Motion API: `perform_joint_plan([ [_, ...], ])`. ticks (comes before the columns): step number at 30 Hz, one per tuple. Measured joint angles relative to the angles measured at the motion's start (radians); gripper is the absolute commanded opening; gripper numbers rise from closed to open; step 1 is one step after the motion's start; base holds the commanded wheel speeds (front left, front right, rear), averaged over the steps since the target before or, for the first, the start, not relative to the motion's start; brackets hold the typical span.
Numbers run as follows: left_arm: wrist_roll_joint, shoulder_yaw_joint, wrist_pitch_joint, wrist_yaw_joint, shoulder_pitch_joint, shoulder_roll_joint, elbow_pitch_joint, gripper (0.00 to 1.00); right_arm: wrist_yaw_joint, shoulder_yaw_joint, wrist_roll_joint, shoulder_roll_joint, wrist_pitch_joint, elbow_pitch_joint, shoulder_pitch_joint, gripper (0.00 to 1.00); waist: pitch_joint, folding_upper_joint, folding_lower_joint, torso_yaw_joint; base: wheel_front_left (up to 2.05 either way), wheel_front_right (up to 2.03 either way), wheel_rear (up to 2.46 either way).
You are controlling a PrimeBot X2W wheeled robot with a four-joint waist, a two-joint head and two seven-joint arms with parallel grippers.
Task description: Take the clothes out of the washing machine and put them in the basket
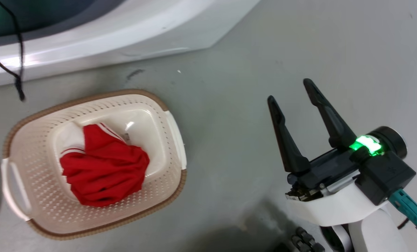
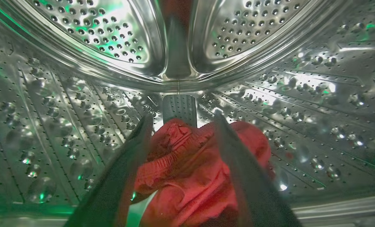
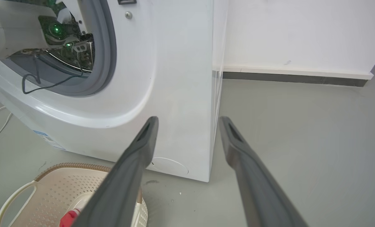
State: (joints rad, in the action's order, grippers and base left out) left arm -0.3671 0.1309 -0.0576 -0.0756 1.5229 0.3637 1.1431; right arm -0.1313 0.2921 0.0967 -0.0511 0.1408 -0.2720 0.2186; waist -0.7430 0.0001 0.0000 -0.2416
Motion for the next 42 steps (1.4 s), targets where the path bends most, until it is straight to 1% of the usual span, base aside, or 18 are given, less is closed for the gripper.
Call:
perform_joint_plan([
  [6,0.015,0.024,0.094,0.005,0.095,0.037,0.010,1.00,0.000,0.035,0.034,-0.001,0.027,0.043,0.009,1.00,-0.059,0.0000,0.0000,-0.061,0.00,0.00,0.00],
  [12,0.040,0.061,0.233,0.014,0.168,0.060,0.034,1.00,0.000,0.069,0.054,-0.001,0.052,0.077,0.025,1.00,-0.100,0.0000,0.0000,-0.119,0.00,0.00,0.00],
  [18,0.039,0.074,0.366,0.032,0.225,0.073,0.058,1.00,0.000,0.112,0.067,0.000,0.066,0.106,0.034,1.00,-0.133,0.0000,0.0000,-0.164,0.00,0.00,0.00],
  [21,0.050,0.091,0.429,0.035,0.235,0.083,0.069,1.00,0.000,0.121,0.067,0.000,0.071,0.126,0.037,1.00,-0.142,0.0000,0.0000,-0.181,0.00,0.00,0.00],
  [23,0.052,0.094,0.462,0.044,0.241,0.088,0.072,1.00,0.000,0.124,0.072,-0.001,0.075,0.135,0.039,1.00,-0.146,0.0000,0.0000,-0.189,0.00,0.00,0.00],
  [24,0.050,0.094,0.469,0.051,0.240,0.088,0.072,0.75,0.000,0.126,0.076,-0.001,0.076,0.137,0.041,1.00,-0.147,0.0000,0.0000,-0.191,0.00,0.00,0.00],
  [25,0.049,0.094,0.468,0.056,0.238,0.090,0.071,0.00,0.000,0.128,0.084,-0.001,0.080,0.138,0.044,1.00,-0.148,0.0000,0.0000,-0.194,0.00,0.00,0.00],
  [26,0.049,0.095,0.466,0.064,0.236,0.091,0.066,0.00,0.000,0.128,0.085,-0.001,0.081,0.140,0.046,1.00,-0.148,0.0000,0.0000,-0.196,0.00,0.00,0.00],
  [29,0.056,0.099,0.405,0.103,0.208,0.095,0.033,0.00,0.000,0.129,0.090,-0.001,0.087,0.142,0.048,1.00,-0.144,0.0000,0.0000,-0.198,0.00,0.00,0.00],
  [34,0.063,0.104,0.298,0.137,0.164,0.096,-0.028,0.00,0.000,0.112,0.092,-0.001,0.092,0.147,0.056,1.00,-0.134,0.0000,0.0000,-0.184,0.00,0.00,0.00],
  [38,0.057,0.100,0.184,0.143,0.096,0.094,-0.076,0.00,0.000,0.089,0.084,0.000,0.096,0.151,0.069,1.00,-0.106,0.0000,0.0000,-0.165,0.00,0.00,0.00],
  [42,0.037,0.089,0.069,0.137,0.028,0.080,-0.124,0.00,0.000,0.063,0.078,0.000,0.096,0.150,0.068,1.00,-0.064,0.0000,0.0000,-0.140,0.00,0.00,0.00],
])
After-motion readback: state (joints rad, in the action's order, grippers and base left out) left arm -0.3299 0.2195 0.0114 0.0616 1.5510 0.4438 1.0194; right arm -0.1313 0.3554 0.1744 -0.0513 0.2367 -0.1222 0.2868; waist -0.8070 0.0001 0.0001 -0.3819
